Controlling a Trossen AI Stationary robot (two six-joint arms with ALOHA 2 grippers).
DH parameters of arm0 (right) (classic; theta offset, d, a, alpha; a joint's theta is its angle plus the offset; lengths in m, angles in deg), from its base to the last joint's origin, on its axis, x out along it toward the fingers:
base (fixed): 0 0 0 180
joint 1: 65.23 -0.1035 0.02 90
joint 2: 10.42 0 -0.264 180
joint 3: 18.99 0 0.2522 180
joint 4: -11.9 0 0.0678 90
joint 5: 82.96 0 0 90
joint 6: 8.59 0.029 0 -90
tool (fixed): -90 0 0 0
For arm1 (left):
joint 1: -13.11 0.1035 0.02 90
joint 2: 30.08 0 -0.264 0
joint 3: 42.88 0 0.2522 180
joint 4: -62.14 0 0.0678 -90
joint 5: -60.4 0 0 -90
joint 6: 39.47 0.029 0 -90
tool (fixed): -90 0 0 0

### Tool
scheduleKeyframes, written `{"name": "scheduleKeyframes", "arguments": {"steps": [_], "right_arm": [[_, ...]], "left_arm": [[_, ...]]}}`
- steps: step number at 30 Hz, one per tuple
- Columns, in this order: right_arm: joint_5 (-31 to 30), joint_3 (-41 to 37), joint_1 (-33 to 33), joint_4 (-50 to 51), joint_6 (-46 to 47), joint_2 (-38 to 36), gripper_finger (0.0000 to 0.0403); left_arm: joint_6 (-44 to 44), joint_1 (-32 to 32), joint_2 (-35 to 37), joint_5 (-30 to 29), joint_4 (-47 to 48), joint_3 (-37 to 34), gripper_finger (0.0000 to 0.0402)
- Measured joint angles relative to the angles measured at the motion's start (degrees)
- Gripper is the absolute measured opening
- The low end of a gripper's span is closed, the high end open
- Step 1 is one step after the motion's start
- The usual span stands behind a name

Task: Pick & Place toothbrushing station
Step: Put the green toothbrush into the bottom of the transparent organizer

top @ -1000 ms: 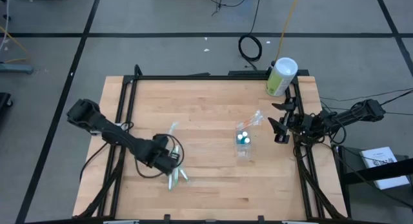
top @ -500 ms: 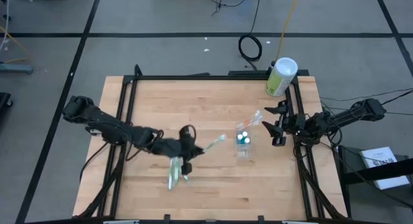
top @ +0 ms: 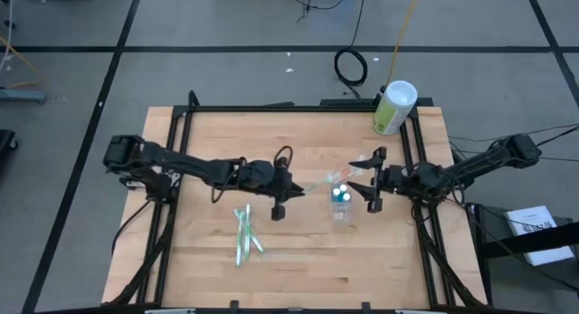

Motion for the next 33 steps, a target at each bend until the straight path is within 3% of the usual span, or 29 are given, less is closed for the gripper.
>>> {"name": "scheduleKeyframes", "arguments": {"steps": [6,19,33], "right_arm": [[0.03,0.02,0.00,-2.68,2.94,3.64,0.0254],[1.67,0.26,0.02,-11.35,4.05,11.06,0.0278],[3.13,6.82,0.11,-7.59,1.94,17.13,0.0257]], "left_arm": [[6.15,1.96,-4.37,2.17,-4.89,0.00,0.0005],[6.19,3.61,-6.25,2.12,-6.44,0.00,0.0007],[4.62,3.61,-6.25,2.10,-6.24,0.00,0.0013]]}}
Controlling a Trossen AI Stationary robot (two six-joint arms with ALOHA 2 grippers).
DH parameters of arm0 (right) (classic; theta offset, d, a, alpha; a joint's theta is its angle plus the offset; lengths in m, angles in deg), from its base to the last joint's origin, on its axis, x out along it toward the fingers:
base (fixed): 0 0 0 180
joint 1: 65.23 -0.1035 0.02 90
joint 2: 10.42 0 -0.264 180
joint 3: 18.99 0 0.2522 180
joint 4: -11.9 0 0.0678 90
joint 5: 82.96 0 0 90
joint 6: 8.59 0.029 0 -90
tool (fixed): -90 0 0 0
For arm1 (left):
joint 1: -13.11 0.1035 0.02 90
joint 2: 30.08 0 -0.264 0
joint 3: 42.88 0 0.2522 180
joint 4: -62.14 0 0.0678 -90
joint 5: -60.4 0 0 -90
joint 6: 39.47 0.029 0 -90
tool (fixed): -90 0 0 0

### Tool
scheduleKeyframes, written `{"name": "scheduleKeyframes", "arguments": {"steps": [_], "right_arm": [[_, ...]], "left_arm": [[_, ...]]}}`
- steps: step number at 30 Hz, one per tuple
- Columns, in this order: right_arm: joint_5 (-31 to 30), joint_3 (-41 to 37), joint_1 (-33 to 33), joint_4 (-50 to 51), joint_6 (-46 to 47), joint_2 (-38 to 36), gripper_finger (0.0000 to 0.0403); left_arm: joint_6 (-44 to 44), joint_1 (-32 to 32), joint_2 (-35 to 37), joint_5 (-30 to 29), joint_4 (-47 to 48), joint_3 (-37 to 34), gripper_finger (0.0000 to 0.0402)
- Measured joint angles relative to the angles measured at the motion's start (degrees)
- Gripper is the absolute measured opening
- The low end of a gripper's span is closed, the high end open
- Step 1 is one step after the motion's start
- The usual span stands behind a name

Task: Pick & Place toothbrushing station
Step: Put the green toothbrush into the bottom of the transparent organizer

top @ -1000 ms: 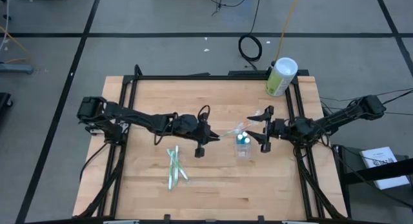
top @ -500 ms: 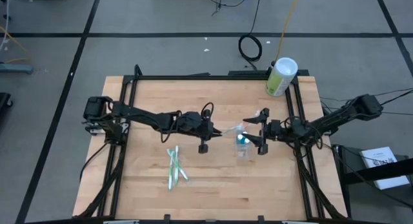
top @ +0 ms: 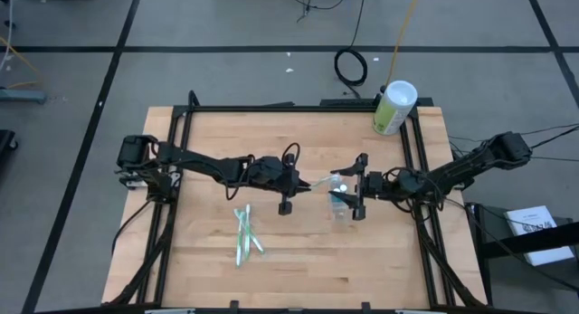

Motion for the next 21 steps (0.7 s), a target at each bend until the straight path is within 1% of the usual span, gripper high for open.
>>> {"name": "scheduleKeyframes", "arguments": {"steps": [4,11,17,21], "right_arm": [[-0.02,0.02,0.02,-0.12,-0.92,-0.02,0.0242],[-0.09,0.02,0.04,-0.10,-2.46,-0.02,0.0205],[-0.13,0.02,0.04,-0.10,-3.35,-0.02,0.0167],[-0.20,0.02,0.07,-0.10,-4.07,-0.02,0.0143]], "left_arm": [[-0.12,0.00,0.00,0.00,0.11,0.00,0.0024],[-0.13,0.00,0.00,-0.02,0.09,0.00,0.0006],[-0.45,0.00,0.00,-0.06,0.07,0.00,0.0025],[-1.06,-0.02,0.00,-0.07,0.07,0.00,0.0023]]}}
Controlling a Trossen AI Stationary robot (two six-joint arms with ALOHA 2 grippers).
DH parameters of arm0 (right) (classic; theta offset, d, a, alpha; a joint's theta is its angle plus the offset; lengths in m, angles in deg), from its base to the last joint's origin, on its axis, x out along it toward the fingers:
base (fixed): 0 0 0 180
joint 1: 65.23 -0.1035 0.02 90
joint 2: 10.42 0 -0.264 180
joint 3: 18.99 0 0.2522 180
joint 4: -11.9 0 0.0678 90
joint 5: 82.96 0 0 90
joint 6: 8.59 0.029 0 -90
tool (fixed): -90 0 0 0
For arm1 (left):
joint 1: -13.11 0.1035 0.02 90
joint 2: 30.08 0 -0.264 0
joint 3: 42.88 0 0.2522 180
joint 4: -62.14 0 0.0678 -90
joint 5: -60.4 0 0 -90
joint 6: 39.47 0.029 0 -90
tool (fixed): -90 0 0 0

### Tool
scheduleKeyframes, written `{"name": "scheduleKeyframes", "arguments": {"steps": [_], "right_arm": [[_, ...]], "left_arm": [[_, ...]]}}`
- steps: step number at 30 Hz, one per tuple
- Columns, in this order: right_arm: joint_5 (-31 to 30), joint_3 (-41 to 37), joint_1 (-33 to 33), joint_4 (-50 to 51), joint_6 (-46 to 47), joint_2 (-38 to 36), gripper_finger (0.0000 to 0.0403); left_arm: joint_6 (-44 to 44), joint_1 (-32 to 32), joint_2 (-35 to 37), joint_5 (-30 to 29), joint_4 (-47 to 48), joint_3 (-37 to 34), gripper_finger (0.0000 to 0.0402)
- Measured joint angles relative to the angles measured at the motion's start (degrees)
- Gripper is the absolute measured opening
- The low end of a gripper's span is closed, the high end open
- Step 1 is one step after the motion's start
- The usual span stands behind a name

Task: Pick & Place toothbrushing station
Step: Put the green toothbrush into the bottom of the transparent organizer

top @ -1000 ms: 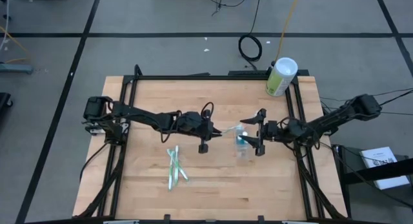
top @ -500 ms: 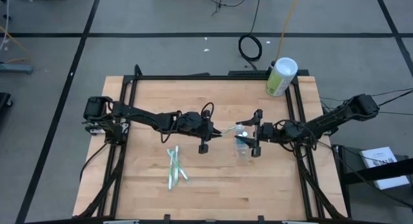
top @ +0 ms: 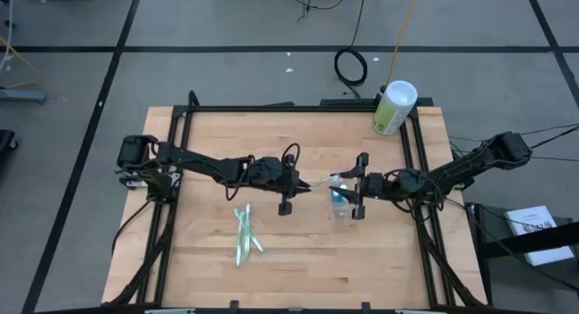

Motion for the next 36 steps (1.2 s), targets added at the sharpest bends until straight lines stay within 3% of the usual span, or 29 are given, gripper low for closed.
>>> {"name": "scheduleKeyframes", "arguments": {"steps": [6,17,24,28,36], "right_arm": [[-0.04,0.00,0.00,-0.41,-0.71,0.00,0.0113],[-0.02,0.00,0.00,-0.46,-1.53,0.00,0.0062],[-0.01,0.00,0.00,-0.46,-1.55,0.00,0.0050],[0.02,0.00,0.00,-0.46,-1.58,0.00,0.0050],[-2.91,0.00,-0.31,-0.39,-1.78,-1.14,0.0049]], "left_arm": [[0.00,0.00,0.00,0.07,0.00,0.00,0.0009],[-0.46,-0.02,0.00,-0.04,-0.04,0.00,0.0038],[-1.95,-0.03,0.00,-0.32,-0.09,0.00,0.0045],[-2.50,-0.84,0.00,-2.32,-0.27,0.00,0.0084],[-3.23,-2.82,1.34,-2.64,0.50,0.00,0.0207]]}}
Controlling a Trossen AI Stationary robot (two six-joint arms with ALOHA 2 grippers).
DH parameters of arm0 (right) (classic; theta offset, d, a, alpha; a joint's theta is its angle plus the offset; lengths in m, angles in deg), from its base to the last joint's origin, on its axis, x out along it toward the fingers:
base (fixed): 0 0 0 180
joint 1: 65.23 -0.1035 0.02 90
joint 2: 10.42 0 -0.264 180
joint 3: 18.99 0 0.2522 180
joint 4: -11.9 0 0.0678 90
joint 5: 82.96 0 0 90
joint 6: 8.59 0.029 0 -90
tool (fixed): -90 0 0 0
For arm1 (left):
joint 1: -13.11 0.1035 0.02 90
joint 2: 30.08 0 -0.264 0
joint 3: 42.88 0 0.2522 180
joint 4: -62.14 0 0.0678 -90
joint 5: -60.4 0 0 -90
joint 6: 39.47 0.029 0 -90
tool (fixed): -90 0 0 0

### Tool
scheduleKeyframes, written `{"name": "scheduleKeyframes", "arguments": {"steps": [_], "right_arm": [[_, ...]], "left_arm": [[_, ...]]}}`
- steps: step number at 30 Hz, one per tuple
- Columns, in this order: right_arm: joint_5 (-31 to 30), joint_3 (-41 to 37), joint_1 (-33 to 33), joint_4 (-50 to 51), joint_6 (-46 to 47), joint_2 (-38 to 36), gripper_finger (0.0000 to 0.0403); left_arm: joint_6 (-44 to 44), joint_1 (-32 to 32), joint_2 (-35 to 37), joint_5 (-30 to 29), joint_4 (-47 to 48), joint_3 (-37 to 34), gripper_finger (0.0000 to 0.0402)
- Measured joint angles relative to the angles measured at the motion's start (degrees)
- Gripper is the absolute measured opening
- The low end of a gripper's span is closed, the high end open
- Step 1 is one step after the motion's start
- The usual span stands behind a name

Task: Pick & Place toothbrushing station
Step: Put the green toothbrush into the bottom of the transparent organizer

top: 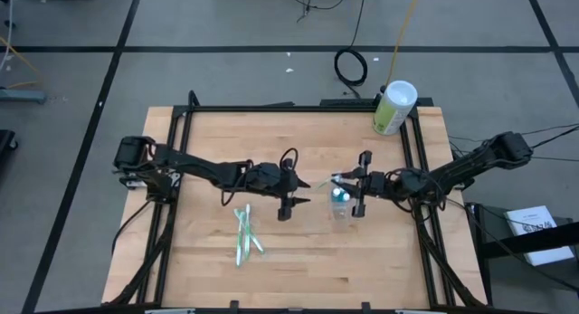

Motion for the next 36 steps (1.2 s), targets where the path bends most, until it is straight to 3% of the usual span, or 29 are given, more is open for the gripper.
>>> {"name": "scheduleKeyframes", "arguments": {"steps": [6,14,18,23,29,36], "right_arm": [[-0.11,-0.02,-2.20,3.60,1.28,-4.20,0.0049],[-0.19,-0.02,-6.49,14.90,6.81,-14.78,0.0049],[-0.19,-0.02,-7.64,22.30,11.46,-18.23,0.0049],[-0.10,-0.04,-9.62,28.81,16.50,-19.71,0.0049],[-0.08,-0.04,-12.13,28.82,14.12,-20.38,0.0049],[-3.17,-0.04,-12.68,32.47,11.57,-24.42,0.0049]], "left_arm": [[0.09,0.35,2.82,-0.91,7.07,0.02,0.0253],[-0.26,2.74,4.16,-1.89,16.44,-0.03,0.0266],[0.04,3.83,4.17,0.46,13.05,-2.52,0.0267],[-0.54,6.05,4.16,1.51,2.08,-8.24,0.0267],[-3.94,9.24,4.16,1.55,-7.31,-13.96,0.0267],[-6.30,10.43,4.14,1.57,-8.19,-14.82,0.0267]]}}
